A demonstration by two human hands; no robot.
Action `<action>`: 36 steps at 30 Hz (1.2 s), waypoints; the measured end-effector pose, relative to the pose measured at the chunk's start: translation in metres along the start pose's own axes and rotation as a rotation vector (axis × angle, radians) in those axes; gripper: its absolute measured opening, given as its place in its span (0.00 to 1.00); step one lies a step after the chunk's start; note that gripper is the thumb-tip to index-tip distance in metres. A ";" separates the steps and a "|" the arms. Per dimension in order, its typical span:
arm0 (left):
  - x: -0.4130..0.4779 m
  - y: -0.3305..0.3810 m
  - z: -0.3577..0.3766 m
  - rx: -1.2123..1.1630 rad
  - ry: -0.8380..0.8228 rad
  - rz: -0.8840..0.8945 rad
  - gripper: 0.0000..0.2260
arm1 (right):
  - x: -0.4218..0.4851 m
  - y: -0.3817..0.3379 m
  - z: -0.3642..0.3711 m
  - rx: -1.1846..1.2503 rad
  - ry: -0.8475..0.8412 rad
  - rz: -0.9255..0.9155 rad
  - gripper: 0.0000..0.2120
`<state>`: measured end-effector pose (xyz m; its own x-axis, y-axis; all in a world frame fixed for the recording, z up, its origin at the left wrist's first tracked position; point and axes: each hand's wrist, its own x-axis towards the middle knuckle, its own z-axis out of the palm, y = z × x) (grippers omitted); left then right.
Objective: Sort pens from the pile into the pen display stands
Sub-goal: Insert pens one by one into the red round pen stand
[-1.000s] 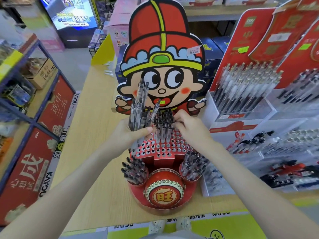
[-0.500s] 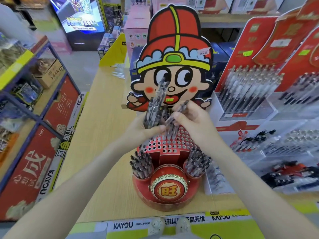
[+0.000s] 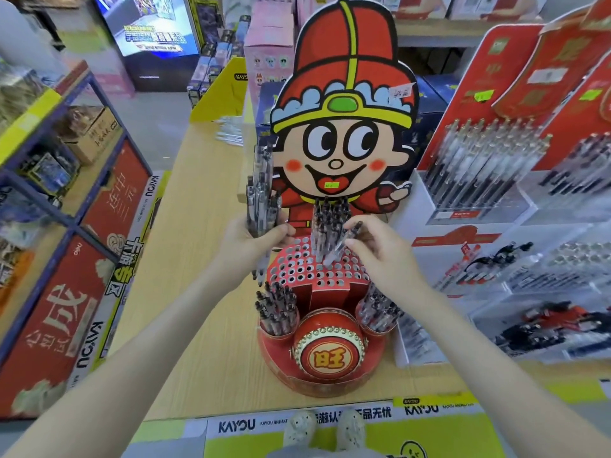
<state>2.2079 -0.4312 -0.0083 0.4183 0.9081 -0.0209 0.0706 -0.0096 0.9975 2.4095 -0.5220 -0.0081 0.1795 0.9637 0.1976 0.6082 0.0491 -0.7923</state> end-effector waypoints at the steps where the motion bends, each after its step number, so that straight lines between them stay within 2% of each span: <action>1: 0.000 -0.002 -0.001 0.004 -0.004 -0.001 0.04 | 0.001 0.002 0.003 -0.040 -0.014 -0.012 0.09; 9: 0.003 -0.007 -0.002 0.082 -0.033 -0.010 0.05 | 0.009 -0.006 0.014 -0.209 -0.123 -0.075 0.12; 12: 0.004 -0.007 0.000 0.102 -0.058 -0.026 0.05 | 0.010 -0.005 0.024 -0.255 -0.177 -0.010 0.12; 18: 0.005 -0.003 0.000 0.190 -0.165 -0.045 0.04 | 0.012 0.000 0.034 -0.321 -0.131 0.034 0.09; 21: 0.006 0.000 0.000 0.213 -0.226 -0.068 0.08 | 0.010 0.000 0.032 -0.402 -0.058 0.004 0.12; 23: 0.005 0.004 0.002 0.225 -0.278 -0.060 0.09 | 0.007 -0.009 0.028 -0.270 0.037 -0.024 0.14; 24: 0.005 0.006 0.003 0.224 -0.306 -0.049 0.06 | 0.006 -0.015 0.026 -0.160 0.059 -0.025 0.14; 25: 0.005 0.009 0.005 0.220 -0.337 -0.045 0.04 | 0.007 -0.023 0.024 -0.039 0.055 -0.013 0.15; 29: 0.009 0.019 0.015 0.227 -0.434 -0.040 0.08 | 0.015 -0.039 0.020 0.326 0.018 0.095 0.10; 32: 0.012 0.023 0.019 0.193 -0.483 -0.076 0.08 | 0.019 -0.035 0.015 0.410 0.046 0.168 0.08; 36: 0.015 0.025 0.022 0.138 -0.499 -0.134 0.10 | 0.017 -0.025 0.006 0.511 0.085 0.207 0.11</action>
<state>2.2357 -0.4271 0.0151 0.7749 0.5959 -0.2110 0.2572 0.0077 0.9663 2.3922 -0.5053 0.0118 0.3305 0.9431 0.0369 0.1054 0.0019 -0.9944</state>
